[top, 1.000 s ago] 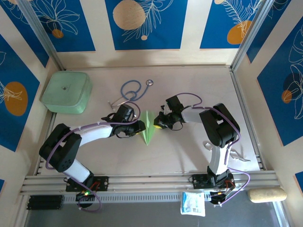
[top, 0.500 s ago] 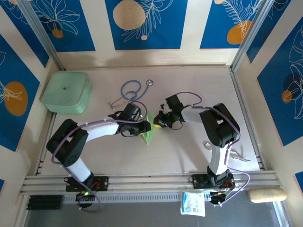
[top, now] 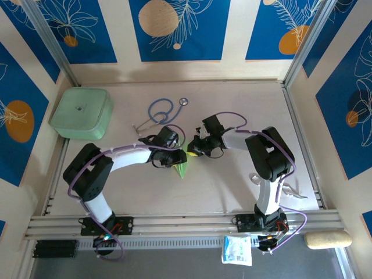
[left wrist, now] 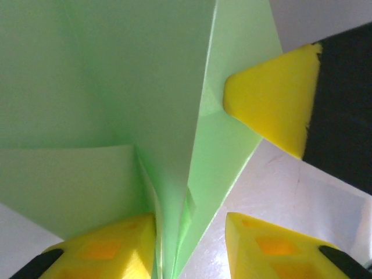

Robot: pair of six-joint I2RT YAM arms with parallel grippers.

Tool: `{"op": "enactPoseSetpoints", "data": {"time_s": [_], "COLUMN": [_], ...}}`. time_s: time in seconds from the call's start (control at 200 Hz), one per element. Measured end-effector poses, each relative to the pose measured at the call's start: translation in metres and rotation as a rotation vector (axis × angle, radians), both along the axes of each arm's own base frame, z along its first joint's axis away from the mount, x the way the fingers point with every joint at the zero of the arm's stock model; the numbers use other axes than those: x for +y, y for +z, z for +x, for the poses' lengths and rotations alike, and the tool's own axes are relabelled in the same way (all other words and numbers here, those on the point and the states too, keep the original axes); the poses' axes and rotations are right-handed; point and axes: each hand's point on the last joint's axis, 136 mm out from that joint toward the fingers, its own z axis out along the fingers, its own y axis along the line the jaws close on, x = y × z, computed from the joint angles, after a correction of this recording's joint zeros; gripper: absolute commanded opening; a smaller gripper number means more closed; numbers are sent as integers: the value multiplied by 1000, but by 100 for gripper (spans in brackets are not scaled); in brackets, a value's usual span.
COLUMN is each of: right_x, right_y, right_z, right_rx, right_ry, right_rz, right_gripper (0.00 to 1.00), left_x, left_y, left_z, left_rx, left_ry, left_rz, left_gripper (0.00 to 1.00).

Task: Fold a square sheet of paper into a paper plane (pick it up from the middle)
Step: Move a paper plane to the center of the table.

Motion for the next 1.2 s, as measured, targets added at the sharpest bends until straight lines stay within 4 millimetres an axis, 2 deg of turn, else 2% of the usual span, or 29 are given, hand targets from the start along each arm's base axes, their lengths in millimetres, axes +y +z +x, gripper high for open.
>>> {"op": "enactPoseSetpoints", "data": {"time_s": [0.445, 0.545, 0.685, 0.86, 1.081, 1.201], "right_x": [3, 4, 3, -14, -56, -67], "right_y": [4, 4, 4, 6, 41, 52], "right_z": [-2, -3, -2, 5, 26, 30], "right_rx": [9, 11, 15, 3, -113, -166], "right_ry": [11, 15, 9, -50, -181, -215], "right_rz": [22, 25, 20, -18, -60, -93], "right_gripper": [13, 18, 31, 42, 48, 51], "left_x": [2, 3, 6, 11, 21, 23], "left_y": [-11, -15, -16, -13, -3, 7], "left_z": [4, 4, 4, 7, 8, 8], "left_rx": [11, 20, 25, 13, -6, -20], "left_ry": [12, 16, 24, 24, -31, -85], "left_rz": [69, 87, 114, 154, 242, 280], "left_gripper": [29, 27, 20, 12, 11, 11]}}
